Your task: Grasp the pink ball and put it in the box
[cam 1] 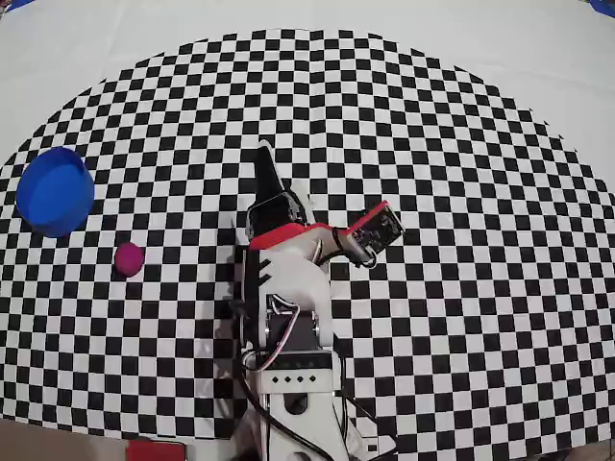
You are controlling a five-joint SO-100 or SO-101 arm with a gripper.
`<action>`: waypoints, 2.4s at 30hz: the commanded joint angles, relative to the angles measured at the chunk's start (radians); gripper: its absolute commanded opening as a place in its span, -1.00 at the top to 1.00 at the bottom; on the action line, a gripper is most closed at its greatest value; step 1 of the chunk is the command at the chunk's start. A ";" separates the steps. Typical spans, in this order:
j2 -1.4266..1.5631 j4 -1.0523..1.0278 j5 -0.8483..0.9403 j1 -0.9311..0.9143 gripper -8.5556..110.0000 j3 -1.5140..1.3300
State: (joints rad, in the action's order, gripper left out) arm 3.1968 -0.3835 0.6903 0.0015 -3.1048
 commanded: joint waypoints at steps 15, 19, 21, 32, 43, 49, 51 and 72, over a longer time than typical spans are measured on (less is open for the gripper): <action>-0.046 0.252 0.784 -0.009 0.34 -0.008; -0.044 0.249 0.804 -0.014 0.35 -0.008; -0.041 0.245 0.824 -0.015 0.35 -0.008; -0.031 0.241 0.931 -0.005 0.34 -0.008; -0.026 0.256 0.931 0.044 0.34 -0.008; -0.026 0.261 0.931 0.112 0.34 -0.008; -0.029 0.261 0.931 0.138 0.34 -0.008; -0.040 0.259 0.931 0.407 0.34 -0.008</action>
State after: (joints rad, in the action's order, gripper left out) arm 3.1600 -0.1243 1.6137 0.3682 -3.1048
